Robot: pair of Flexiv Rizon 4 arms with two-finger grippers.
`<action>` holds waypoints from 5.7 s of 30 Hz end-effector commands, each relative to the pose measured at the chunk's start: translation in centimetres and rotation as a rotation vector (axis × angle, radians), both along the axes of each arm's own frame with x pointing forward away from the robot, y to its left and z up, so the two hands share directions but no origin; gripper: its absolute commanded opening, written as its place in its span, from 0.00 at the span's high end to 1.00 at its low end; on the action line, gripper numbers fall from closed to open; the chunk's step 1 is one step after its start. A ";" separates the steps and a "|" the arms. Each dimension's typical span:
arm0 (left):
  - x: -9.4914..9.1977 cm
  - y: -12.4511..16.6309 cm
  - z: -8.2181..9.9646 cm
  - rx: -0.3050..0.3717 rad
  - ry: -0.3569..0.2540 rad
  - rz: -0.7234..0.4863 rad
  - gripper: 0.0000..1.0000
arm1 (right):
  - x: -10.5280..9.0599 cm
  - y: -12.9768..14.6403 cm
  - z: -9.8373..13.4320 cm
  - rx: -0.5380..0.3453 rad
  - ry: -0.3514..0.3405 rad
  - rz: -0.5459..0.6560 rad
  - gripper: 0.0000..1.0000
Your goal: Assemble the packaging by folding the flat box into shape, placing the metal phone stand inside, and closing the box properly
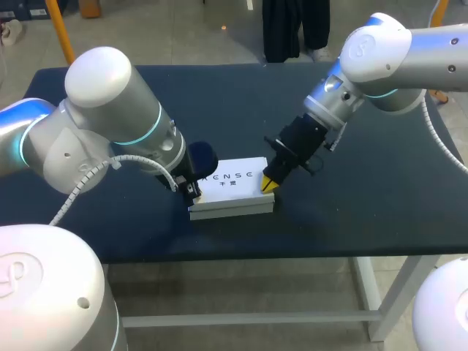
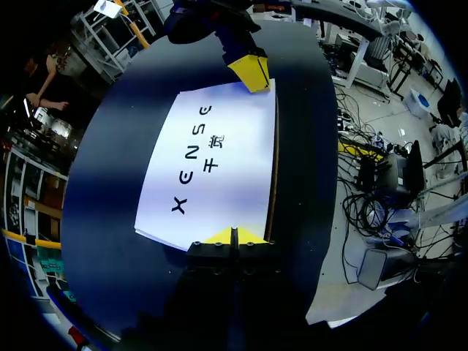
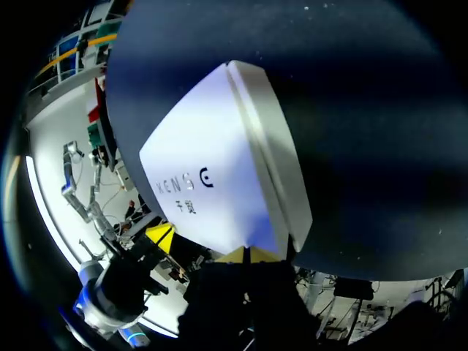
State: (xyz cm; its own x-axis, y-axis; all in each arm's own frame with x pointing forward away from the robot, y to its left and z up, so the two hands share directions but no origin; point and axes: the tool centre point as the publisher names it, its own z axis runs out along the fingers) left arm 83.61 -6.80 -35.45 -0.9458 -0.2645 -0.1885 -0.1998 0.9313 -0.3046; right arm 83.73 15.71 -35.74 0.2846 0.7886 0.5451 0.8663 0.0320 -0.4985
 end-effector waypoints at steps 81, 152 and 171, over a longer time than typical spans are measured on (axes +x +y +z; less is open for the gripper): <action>-1.3 -1.3 3.8 -0.047 0.104 0.147 0.00 | 1.8 -2.9 5.1 0.184 -0.256 0.042 0.84; -7.9 -9.8 -2.2 -0.053 0.233 1.224 0.00 | 7.7 -18.9 8.2 0.227 -1.436 0.401 0.00; -3.8 -9.2 -4.8 -0.109 0.234 1.336 0.00 | 9.6 -19.9 8.2 0.123 -1.505 0.398 0.00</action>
